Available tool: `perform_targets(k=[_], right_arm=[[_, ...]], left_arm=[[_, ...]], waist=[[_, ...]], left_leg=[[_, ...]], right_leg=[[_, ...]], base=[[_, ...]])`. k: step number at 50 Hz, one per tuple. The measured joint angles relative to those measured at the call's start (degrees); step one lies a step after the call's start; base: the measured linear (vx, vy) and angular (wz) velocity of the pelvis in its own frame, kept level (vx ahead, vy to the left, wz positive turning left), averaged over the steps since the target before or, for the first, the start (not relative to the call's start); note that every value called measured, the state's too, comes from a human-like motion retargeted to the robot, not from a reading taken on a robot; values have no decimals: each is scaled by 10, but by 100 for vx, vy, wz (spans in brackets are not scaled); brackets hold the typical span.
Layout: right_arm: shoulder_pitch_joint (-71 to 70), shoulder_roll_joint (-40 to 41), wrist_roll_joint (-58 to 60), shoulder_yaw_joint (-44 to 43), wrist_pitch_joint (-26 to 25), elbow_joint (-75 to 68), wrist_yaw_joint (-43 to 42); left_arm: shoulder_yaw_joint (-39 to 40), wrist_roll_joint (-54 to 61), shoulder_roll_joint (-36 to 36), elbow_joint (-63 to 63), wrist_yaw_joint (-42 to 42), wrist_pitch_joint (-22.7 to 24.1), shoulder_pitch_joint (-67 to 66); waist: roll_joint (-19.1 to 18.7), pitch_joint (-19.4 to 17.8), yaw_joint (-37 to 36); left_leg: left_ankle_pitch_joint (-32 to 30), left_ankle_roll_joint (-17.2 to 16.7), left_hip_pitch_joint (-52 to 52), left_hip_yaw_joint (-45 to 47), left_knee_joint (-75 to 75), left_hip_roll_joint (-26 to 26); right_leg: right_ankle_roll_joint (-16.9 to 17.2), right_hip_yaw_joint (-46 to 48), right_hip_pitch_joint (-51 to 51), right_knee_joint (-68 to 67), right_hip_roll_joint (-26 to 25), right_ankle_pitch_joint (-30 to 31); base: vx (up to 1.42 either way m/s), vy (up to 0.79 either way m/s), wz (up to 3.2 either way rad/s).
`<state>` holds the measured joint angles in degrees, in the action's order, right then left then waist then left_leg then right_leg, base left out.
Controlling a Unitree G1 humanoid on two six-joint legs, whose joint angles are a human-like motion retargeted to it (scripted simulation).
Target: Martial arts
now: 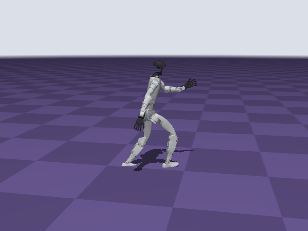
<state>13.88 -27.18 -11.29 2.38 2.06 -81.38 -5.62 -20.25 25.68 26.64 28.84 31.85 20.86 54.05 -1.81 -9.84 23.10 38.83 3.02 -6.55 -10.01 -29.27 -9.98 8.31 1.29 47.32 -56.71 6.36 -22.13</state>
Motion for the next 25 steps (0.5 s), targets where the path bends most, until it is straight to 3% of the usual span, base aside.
perform_targets(k=[4, 8, 10, 12, 18, 21, 25], right_arm=[[78, -17, -7, -52, 3, 9, 3], [40, -21, -26, -50, 3, 51, -11], [-19, -25, -39, -32, 7, 84, -29], [-103, -35, -41, -5, 13, 128, -51], [-426, -94, -19, 111, 30, 257, -108], [-585, -118, -26, 167, 32, 286, -120], [-745, -121, -33, 217, 40, 305, -131]], left_arm=[[-5, 28, -2, 15, -10, 1, 15], [17, 72, -34, 18, -71, -1, -96], [34, 88, -53, 18, -104, -14, -177], [61, 94, -73, 33, -132, -35, -263], [179, 83, -111, 200, -175, -105, -537], [259, 96, -108, 305, -180, -122, -655], [386, 136, -80, 409, -164, -128, -778]], waist=[[-19, 3, 14], [-66, 8, -22], [-76, 18, -54], [-78, 25, -93], [-83, 30, -219], [-90, 30, -266], [-96, 36, -310]], left_leg=[[5, -27, -5, 28, -138, 64], [-119, -62, 73, 78, -381, 170], [-161, -55, 129, 95, -490, 202], [-155, -31, 189, 108, -566, 218], [-100, 19, 369, 116, -599, 202], [-120, 9, 431, 109, -515, 172], [-163, -29, 473, 89, -338, 122]], right_leg=[[-26, 36, -25, -38, -32, -2], [-66, 83, -86, -13, -108, -21], [-79, 85, -115, 8, -136, -37], [-87, 74, -154, 36, -155, -53], [-93, -2, -317, 132, -193, -86], [-90, -47, -406, 168, -196, -94], [-81, -81, -510, 216, -174, -103]], base=[[81, -29, 7], [78, -25, -53], [79, -20, -72], [80, -17, -73], [78, -7, -78], [75, 5, -65], [74, 13, -28]])
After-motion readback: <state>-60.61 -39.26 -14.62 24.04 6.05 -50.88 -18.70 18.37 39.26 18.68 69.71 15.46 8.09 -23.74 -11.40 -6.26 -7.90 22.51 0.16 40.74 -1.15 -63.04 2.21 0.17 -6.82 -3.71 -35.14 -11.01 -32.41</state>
